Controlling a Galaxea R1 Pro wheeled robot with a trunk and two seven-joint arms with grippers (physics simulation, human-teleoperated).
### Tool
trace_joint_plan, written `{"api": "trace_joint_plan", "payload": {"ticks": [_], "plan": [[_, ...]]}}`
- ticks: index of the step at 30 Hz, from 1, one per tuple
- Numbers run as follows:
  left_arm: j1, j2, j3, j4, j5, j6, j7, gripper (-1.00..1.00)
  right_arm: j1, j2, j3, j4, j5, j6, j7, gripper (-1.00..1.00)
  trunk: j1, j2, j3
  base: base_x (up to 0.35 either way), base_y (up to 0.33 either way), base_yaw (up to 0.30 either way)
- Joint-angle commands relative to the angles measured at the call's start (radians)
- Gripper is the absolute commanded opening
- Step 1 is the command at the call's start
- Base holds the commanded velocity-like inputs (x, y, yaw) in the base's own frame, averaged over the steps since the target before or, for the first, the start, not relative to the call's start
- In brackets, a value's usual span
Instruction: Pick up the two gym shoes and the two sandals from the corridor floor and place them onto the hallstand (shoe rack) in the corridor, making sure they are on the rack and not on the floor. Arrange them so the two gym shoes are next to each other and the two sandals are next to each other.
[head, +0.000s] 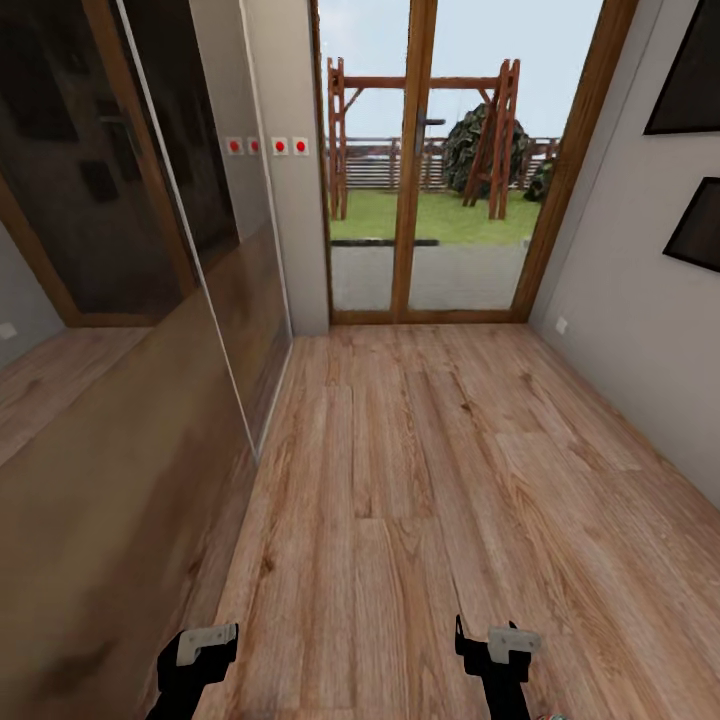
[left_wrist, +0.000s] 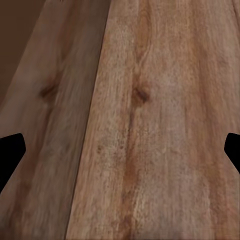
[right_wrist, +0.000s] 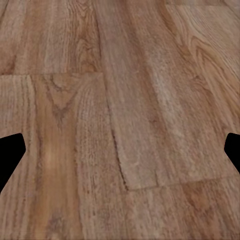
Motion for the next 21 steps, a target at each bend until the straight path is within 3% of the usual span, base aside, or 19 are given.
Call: {"api": "trace_joint_plan", "payload": {"ticks": [1, 9, 21], "plan": [[-0.001, -0.001, 0.005, 0.000, -0.011, -0.004, -0.001, 1.00, -0.001, 0.001, -0.005, 0.001, 0.011, -0.002, -0.005, 1.00, 0.000, 0.000, -0.001, 0.109, 0.001, 0.000], [-0.001, -0.001, 0.005, 0.000, -0.011, -0.004, -0.001, 1.00, -0.001, 0.001, -0.005, 0.001, 0.011, -0.002, -0.005, 1.00, 0.000, 0.000, -0.001, 0.190, 0.000, 0.000], [-0.001, -0.001, 0.005, 0.000, -0.011, -0.004, -0.001, 1.00, -0.001, 0.001, -0.005, 0.001, 0.011, -0.002, -0.005, 1.00, 0.000, 0.000, -0.001, 0.037, 0.000, 0.000]]}}
